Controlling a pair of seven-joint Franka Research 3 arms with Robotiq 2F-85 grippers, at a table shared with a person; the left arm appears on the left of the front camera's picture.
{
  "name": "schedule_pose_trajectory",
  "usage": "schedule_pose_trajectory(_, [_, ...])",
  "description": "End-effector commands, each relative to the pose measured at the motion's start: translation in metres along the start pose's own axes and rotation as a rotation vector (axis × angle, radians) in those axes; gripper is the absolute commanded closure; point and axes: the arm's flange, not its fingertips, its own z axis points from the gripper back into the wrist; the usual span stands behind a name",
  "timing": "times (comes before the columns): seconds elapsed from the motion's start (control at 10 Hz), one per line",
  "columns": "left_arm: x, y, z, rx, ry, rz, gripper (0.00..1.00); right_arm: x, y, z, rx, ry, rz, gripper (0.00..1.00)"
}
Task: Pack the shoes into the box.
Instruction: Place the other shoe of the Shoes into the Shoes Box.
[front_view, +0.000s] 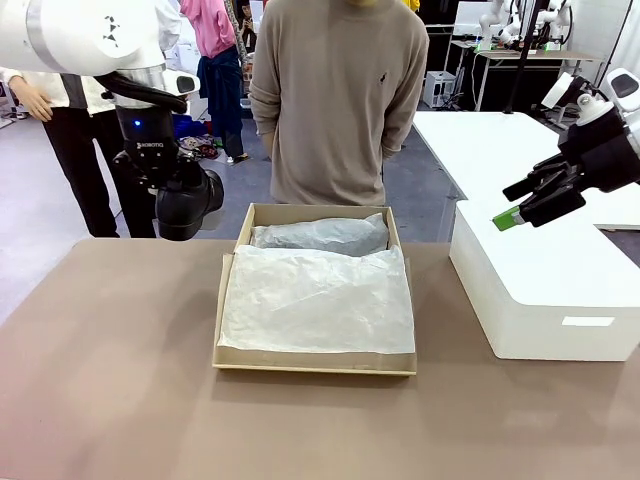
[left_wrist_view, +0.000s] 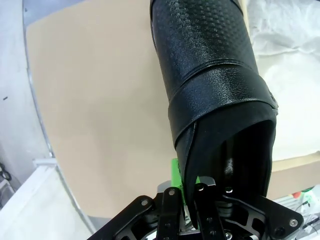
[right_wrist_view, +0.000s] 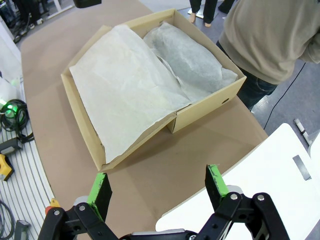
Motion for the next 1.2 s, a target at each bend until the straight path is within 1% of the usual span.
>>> schedule_pose_trajectory(0.0, [-0.004,0.007,0.004,0.008,-0.009,0.001,1.00,-0.001,-0.004,-0.001,0.014,-0.034,0.020,0.00])
schedule_pose_trajectory(0.3, [-0.004,0.007,0.004,0.008,-0.009,0.001,1.00,-0.001,-0.004,-0.001,0.014,-0.034,0.020,0.00])
schedule_pose_trajectory(0.4, [0.000,0.002,0.000,0.000,0.000,0.003,1.00,-0.001,-0.004,-0.001,0.014,-0.034,0.020,0.00])
schedule_pose_trajectory(0.6, [-0.009,-0.036,0.012,0.025,-0.062,0.192,1.00,-0.001,-0.004,-0.001,0.014,-0.034,0.020,0.00])
schedule_pose_trajectory(0.7, [-0.009,-0.053,0.017,0.042,-0.069,0.265,1.00,-0.001,-0.004,-0.001,0.014,-0.034,0.020,0.00])
schedule_pose_trajectory(0.9, [-0.008,-0.080,0.026,0.025,-0.047,0.418,1.00,-0.001,-0.004,-0.001,0.014,-0.034,0.020,0.00])
schedule_pose_trajectory(1.0, [-0.008,-0.094,0.029,0.063,-0.064,0.498,1.00,-0.001,-0.004,-0.001,0.014,-0.034,0.020,0.00])
schedule_pose_trajectory(1.1, [-0.010,-0.109,0.036,0.049,-0.053,0.565,1.00,-0.001,-0.004,-0.001,0.014,-0.034,0.020,0.00])
